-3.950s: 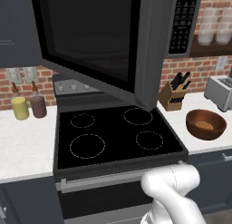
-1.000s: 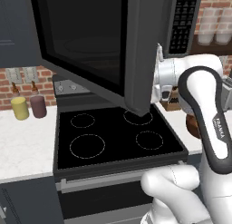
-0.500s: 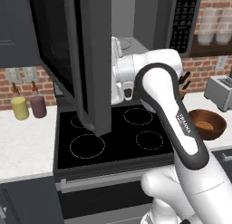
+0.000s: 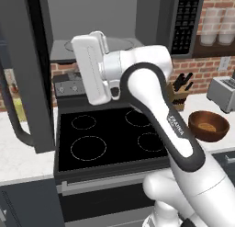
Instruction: Open the microwave, place the bowl with waffle inside the microwave, then close the microwave door and turn it on.
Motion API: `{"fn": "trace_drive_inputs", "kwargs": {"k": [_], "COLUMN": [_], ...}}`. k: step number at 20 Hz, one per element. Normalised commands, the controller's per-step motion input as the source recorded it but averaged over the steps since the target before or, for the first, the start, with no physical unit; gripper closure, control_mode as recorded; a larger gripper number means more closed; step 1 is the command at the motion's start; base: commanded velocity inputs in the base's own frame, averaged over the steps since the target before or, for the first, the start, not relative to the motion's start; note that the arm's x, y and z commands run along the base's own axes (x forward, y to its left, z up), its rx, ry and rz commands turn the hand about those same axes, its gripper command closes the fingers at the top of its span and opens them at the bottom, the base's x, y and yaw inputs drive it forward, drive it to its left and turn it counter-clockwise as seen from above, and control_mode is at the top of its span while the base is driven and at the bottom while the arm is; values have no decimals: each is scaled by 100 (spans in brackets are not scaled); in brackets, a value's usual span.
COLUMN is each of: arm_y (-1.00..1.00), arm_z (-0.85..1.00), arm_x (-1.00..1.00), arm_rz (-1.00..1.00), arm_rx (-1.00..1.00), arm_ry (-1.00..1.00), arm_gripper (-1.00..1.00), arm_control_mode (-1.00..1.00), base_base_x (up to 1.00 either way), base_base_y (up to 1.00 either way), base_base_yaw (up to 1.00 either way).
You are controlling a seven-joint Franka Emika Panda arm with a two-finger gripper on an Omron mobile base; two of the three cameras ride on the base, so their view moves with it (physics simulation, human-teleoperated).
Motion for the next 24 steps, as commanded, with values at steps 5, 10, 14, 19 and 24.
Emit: {"fn": "trace_drive_inputs", "kwargs": {"k": [5, 10, 14, 19, 24], "arm_y": [-100, -100, -100, -98, -76], "arm_z": [0, -7, -2, 0, -10], "arm_x": [-50, -34, -4, 0, 0], "arm_rz": [0, -1, -10, -16, -19], "arm_rx": [16, 4, -9, -38, -66], "arm_ry": [-9, -6, 5, 16, 16], "arm_gripper": [100, 100, 100, 100, 100], "arm_control_mode": [-100, -100, -100, -100, -100], "base_base_x": [0, 0, 0, 0, 0], "base_base_y": [0, 0, 0, 0, 0], "base_base_yaw": [0, 0, 0, 0, 0]}}
